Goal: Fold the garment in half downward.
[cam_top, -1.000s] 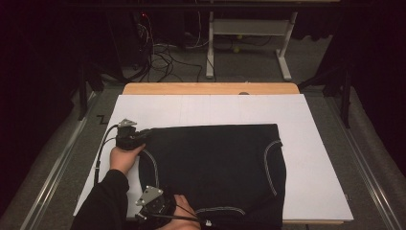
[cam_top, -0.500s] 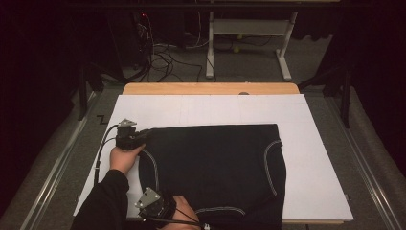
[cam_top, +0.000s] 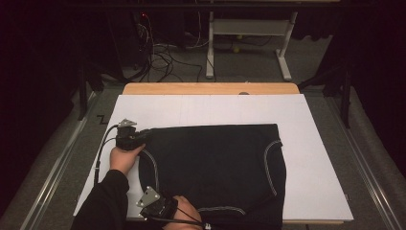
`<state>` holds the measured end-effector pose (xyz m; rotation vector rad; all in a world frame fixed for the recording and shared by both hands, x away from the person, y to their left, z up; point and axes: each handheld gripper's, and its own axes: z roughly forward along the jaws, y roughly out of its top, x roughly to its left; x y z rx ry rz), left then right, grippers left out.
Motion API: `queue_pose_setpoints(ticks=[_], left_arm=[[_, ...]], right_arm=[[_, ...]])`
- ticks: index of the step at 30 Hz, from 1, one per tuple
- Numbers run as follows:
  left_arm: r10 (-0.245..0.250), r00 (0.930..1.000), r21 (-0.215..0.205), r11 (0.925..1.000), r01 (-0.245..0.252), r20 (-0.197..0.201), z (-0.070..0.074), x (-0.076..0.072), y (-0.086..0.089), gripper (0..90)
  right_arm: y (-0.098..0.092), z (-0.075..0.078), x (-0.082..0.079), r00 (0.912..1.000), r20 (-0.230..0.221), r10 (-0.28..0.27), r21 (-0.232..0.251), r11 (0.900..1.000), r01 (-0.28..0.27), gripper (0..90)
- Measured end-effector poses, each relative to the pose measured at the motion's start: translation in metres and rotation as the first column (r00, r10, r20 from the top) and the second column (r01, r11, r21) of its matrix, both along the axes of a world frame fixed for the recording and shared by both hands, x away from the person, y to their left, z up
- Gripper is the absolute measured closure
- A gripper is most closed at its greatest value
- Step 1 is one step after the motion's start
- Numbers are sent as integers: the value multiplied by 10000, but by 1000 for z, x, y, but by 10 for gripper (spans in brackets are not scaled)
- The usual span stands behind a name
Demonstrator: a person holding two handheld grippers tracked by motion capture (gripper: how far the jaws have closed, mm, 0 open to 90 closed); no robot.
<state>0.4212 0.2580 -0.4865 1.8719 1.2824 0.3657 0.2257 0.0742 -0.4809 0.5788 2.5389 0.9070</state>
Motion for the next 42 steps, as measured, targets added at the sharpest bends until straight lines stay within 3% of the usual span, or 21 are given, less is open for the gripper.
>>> queue_pose_setpoints(ticks=[14,21,27,34,40,42], left_arm=[[16,10000,47,10000,-16,32,0,0,0,732],[73,10000,80,9999,-73,24,0,0,-1,732],[141,9999,46,9999,-141,-27,0,0,0,733],[664,9972,-544,9962,-682,-350,4,0,0,737],[856,9962,-515,9949,-863,-171,16,-2,-6,737],[901,9959,-677,9936,-903,-50,22,-2,-6,736]], right_arm=[[-5,1,5,9991,-367,-195,466,9987,212,756],[-11,2,5,9984,-538,-164,942,9953,214,761],[-16,6,-1,9996,-183,-202,1412,9897,226,763],[-26,20,-6,9991,395,-167,2125,9771,79,764],[-34,29,-5,9989,468,-93,2461,9692,-25,764],[-37,32,-5,9983,584,-90,2546,9670,-62,764]])
